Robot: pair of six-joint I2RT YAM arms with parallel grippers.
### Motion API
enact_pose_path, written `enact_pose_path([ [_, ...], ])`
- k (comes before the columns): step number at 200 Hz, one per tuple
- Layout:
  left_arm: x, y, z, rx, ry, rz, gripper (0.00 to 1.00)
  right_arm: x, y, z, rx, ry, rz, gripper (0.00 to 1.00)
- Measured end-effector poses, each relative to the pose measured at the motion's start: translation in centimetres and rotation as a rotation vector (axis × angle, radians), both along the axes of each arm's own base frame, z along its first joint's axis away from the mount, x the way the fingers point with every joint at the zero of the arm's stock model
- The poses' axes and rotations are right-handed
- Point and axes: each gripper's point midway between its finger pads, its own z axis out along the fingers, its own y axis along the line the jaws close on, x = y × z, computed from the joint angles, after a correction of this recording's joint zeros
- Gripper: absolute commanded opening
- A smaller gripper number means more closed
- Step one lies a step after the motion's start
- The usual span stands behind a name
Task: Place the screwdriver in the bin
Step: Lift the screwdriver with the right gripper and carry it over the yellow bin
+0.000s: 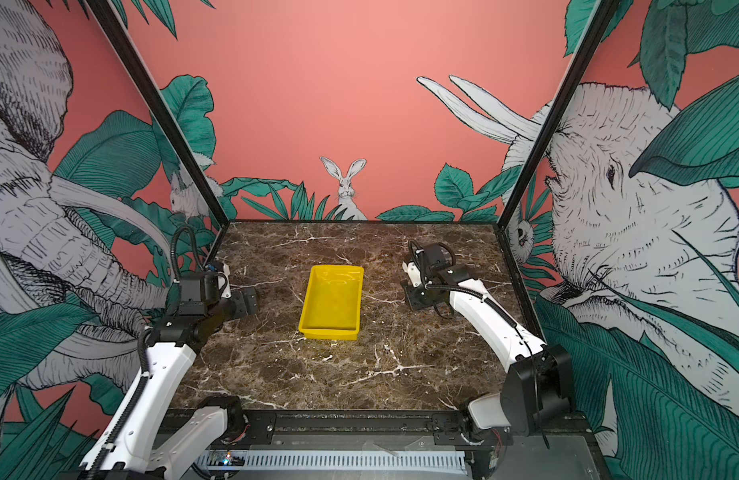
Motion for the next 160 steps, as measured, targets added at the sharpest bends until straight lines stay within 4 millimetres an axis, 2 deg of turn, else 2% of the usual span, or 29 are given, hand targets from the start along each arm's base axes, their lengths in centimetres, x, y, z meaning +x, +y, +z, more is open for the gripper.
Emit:
enact_pose_path([
  [26, 0.4, -0.3, -0.6, -0.024, 0.022, -0.002, 1.00, -0.7, 4.9, 1.5, 0.005, -0.030, 0.111, 0.05],
  [46, 0.7, -0.6, -1.1, -0.036, 0.039, -0.007, 1.00, -0.6, 8.9, 1.6, 0.019, -0.037, 0.181, 0.06],
  [73, 0.9, -0.7, -1.1, -0.037, 0.048, -0.012, 1.00, -0.1, 14.1, -0.5, 0.001, -0.009, 0.252, 0.07],
  [98, 0.8, -0.6, -0.7, -0.032, 0.042, -0.013, 1.00, 0.2, 17.8, -3.9, -0.039, 0.035, 0.293, 0.07],
  [121, 0.5, -0.5, -0.7, -0.024, 0.044, -0.015, 1.00, 0.0, 19.5, -6.8, -0.072, 0.077, 0.308, 0.07],
  [142, 0.3, -0.4, -0.7, -0.011, 0.050, -0.020, 1.00, 0.1, 19.5, -8.4, -0.099, 0.101, 0.298, 0.08],
  [160, 0.2, -0.4, -0.8, -0.005, 0.055, -0.024, 1.00, 0.4, 19.1, -8.9, -0.119, 0.105, 0.285, 0.09],
])
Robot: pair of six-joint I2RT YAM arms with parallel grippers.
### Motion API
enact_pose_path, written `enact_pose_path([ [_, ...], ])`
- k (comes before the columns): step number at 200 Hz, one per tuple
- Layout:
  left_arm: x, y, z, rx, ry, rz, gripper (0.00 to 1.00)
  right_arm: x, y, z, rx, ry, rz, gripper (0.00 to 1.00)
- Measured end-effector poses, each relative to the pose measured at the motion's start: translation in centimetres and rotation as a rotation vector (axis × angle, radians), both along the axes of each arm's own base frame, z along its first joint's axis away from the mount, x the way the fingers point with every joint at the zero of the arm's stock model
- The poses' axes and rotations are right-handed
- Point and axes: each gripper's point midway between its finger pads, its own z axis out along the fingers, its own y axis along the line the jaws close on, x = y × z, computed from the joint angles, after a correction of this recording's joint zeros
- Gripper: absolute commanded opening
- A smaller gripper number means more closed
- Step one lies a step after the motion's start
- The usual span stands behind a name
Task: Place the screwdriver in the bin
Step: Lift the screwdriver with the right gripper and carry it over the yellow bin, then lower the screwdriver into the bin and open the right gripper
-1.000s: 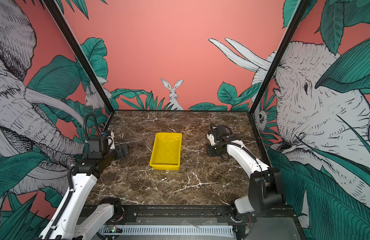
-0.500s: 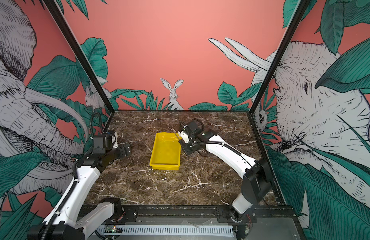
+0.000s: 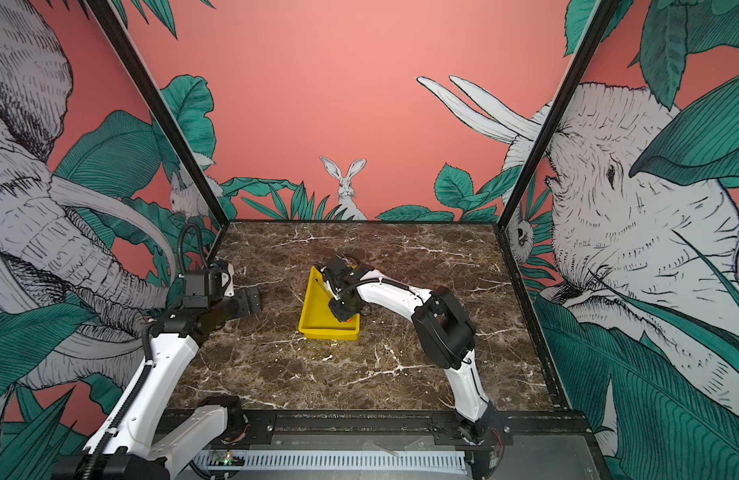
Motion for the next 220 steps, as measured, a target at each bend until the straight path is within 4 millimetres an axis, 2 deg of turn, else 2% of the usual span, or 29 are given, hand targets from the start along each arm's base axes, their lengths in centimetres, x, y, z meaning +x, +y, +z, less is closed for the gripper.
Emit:
enact_pose_path([
  [53, 0.2, -0.2, -0.2, -0.012, 0.007, -0.006, 1.00, 0.9, -0.6, 0.1, -0.033, -0.036, -0.033, 0.15],
  [90, 0.5, -0.6, -0.3, -0.039, 0.002, -0.006, 1.00, 1.3, -1.4, -0.5, -0.057, -0.049, -0.048, 0.32],
  [132, 0.5, -0.6, -0.3, -0.039, 0.002, -0.005, 1.00, 1.0, -3.2, -1.3, -0.078, -0.025, -0.071, 0.43],
  [167, 0.7, -0.6, -0.4, -0.040, 0.002, -0.006, 1.00, 1.3, -3.2, 1.2, -0.028, -0.061, -0.078, 0.48],
  [196, 1.3, -0.6, -1.0, -0.040, 0.017, -0.006, 1.00, 1.4, -3.2, 4.5, 0.030, -0.112, -0.083, 0.53],
  [220, 2.1, -0.7, -1.6, -0.044, 0.028, -0.001, 1.00, 1.2, -4.0, 7.3, 0.081, -0.159, -0.099, 0.59],
])
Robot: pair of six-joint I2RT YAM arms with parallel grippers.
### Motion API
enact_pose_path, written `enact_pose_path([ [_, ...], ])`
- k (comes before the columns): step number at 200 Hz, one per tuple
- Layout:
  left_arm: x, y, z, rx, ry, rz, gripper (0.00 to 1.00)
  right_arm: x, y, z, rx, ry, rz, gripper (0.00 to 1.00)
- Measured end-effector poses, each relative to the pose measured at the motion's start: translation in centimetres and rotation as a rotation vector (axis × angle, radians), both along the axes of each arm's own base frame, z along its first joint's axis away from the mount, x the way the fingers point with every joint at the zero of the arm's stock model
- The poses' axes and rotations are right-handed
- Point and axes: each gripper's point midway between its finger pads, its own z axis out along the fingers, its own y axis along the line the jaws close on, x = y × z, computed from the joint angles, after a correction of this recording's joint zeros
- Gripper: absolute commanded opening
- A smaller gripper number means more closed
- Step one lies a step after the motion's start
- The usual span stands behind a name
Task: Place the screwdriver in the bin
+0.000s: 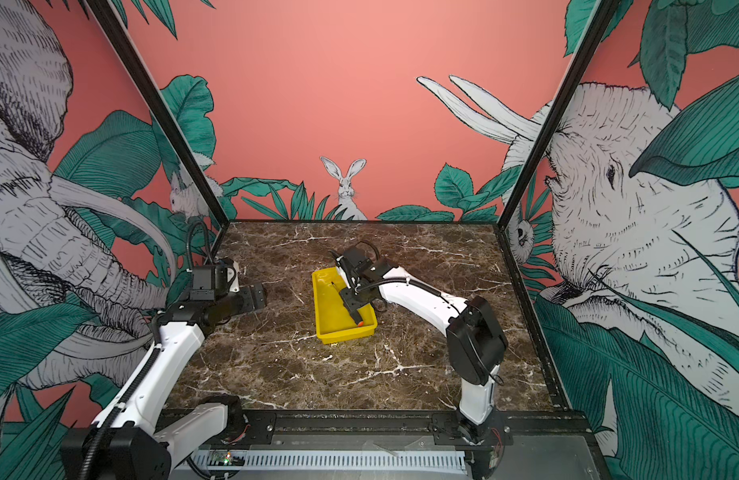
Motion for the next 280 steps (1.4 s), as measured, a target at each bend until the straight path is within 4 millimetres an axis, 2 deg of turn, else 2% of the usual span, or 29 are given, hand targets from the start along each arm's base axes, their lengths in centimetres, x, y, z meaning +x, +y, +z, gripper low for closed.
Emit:
enact_pose_path([
  [32, 1.2, -0.1, -2.0, -0.023, 0.054, 0.026, 1.00, -0.5, -2.7, 3.0, 0.051, -0.047, -0.050, 0.67],
  [61, 2.5, -0.4, -4.6, -0.053, 0.116, 0.063, 1.00, -0.2, -5.6, 3.7, 0.076, -0.056, -0.123, 0.78],
  [63, 2.6, -0.5, -4.8, -0.054, 0.120, 0.064, 1.00, -0.1, -5.9, 3.7, 0.077, -0.057, -0.129, 0.80],
  [67, 2.8, -0.6, -5.2, -0.055, 0.128, 0.066, 1.00, -0.1, -6.3, 3.6, 0.079, -0.056, -0.139, 0.97],
  [70, 2.9, -0.7, -5.4, -0.054, 0.133, 0.067, 1.00, -0.2, -6.6, 3.5, 0.081, -0.054, -0.146, 0.99],
  [98, 3.9, -3.0, -8.1, -0.015, 0.208, 0.019, 1.00, -1.0, -9.8, 2.4, 0.098, -0.033, -0.222, 0.99],
  [133, 6.2, -6.0, -9.3, 0.006, 0.219, -0.035, 1.00, -2.3, -12.6, 1.9, 0.114, -0.026, -0.290, 0.99],
  [165, 6.9, -7.3, -10.1, -0.003, 0.222, -0.046, 1.00, -3.1, -14.0, 2.0, 0.130, -0.037, -0.323, 0.99],
  [196, 8.6, -9.1, -10.3, -0.008, 0.209, -0.075, 1.00, -3.9, -15.1, 1.0, 0.126, -0.022, -0.355, 0.99],
  [234, 9.4, -11.5, -10.6, -0.032, 0.201, -0.116, 1.00, -5.1, -16.3, 0.0, 0.122, -0.010, -0.390, 0.99],
  [280, 9.6, -12.2, -10.3, -0.039, 0.193, -0.124, 1.00, -5.5, -17.4, 0.1, 0.122, -0.030, -0.426, 0.99],
])
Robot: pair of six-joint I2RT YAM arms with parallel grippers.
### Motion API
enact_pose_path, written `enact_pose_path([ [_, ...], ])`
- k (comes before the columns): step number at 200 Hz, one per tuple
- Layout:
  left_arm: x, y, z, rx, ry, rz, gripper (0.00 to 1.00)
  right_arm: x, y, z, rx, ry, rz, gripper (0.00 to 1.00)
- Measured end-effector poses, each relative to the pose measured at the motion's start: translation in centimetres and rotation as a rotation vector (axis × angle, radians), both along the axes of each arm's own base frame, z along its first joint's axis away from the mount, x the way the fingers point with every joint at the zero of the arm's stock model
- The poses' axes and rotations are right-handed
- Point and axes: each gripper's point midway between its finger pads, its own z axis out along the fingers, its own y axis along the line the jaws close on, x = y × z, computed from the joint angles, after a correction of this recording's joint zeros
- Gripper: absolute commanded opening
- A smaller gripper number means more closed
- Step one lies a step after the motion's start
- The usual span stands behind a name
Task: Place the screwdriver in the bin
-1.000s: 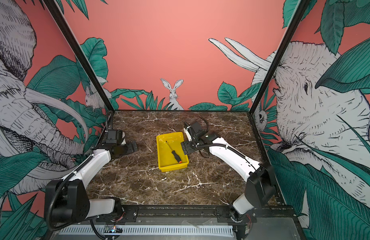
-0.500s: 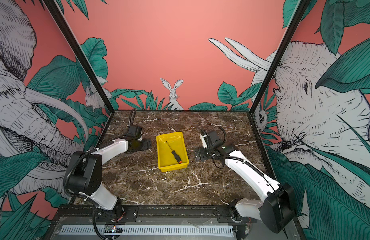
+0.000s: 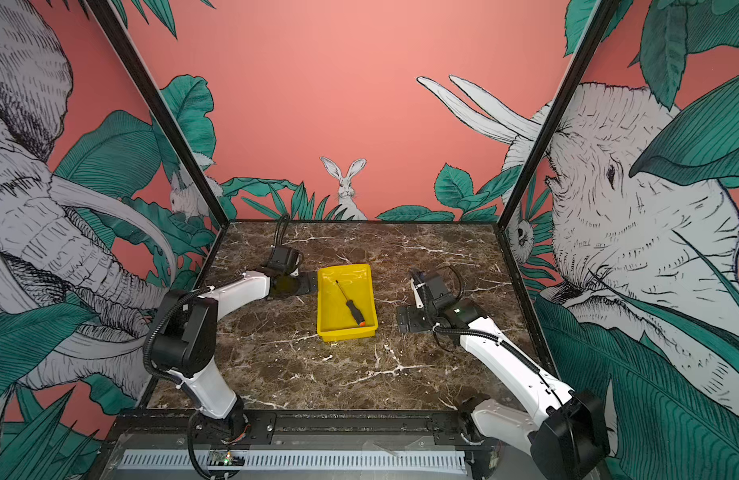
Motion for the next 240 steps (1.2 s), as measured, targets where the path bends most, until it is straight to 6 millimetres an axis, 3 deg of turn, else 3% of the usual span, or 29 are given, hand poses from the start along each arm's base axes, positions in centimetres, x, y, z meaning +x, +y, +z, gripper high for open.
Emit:
enact_pose_path([
  [170, 0.6, -1.5, 1.8, -0.065, -0.031, -0.052, 1.00, -1.1, -2.1, 1.6, -0.016, -0.042, -0.063, 0.99],
  [198, 1.0, -1.0, 5.1, -0.026, -0.121, -0.087, 1.00, -0.6, -2.6, 3.3, -0.041, -0.073, -0.068, 0.99],
  [240, 0.7, 0.7, 15.0, 0.053, -0.394, -0.125, 1.00, 2.0, -3.8, 7.5, -0.046, -0.174, -0.096, 0.99],
])
